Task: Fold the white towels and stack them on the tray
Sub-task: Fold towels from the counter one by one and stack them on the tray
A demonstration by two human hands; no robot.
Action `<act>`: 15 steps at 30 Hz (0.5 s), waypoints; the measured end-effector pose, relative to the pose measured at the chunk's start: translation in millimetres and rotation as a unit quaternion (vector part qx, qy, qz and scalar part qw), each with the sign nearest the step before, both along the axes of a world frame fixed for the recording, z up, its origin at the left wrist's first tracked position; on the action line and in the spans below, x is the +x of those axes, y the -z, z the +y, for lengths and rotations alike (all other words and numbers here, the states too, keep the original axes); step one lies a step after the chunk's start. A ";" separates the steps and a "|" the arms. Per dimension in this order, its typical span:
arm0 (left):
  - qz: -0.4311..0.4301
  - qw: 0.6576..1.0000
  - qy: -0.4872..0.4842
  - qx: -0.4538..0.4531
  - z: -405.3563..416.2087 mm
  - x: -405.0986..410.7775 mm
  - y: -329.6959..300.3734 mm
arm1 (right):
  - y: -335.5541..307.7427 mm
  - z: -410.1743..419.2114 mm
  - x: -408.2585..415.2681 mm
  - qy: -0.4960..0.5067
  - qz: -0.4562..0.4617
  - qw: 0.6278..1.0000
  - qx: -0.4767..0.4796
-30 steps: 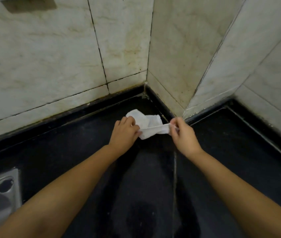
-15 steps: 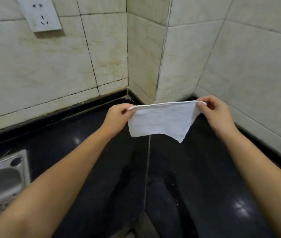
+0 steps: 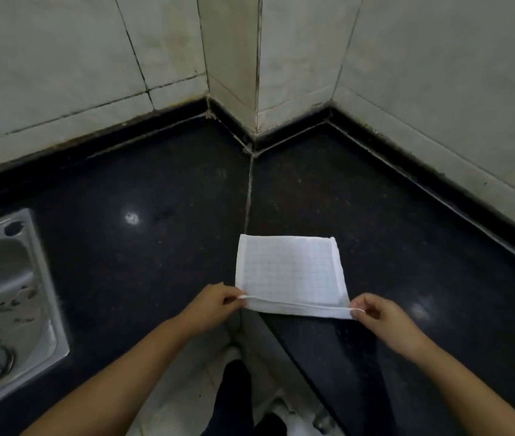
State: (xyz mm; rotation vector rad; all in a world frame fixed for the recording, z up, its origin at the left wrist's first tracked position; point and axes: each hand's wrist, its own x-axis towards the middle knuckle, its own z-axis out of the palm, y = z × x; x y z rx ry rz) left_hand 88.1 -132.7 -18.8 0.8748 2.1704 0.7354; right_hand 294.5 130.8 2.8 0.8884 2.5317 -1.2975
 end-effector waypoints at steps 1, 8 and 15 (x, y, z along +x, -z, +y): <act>-0.001 1.000 -0.007 -0.001 -0.7 -0.1 1.2 | 0.9 0.8 -2.5 0.004 -0.004 1.000 0.001; 0.024 0.989 -0.136 0.048 33.5 -47.2 -11.2 | -13.7 24.1 -83.6 0.073 0.033 0.995 0.052; 0.136 0.979 -0.143 -0.055 71.5 -77.6 8.7 | 13.3 36.8 -147.4 0.099 -0.069 0.975 0.184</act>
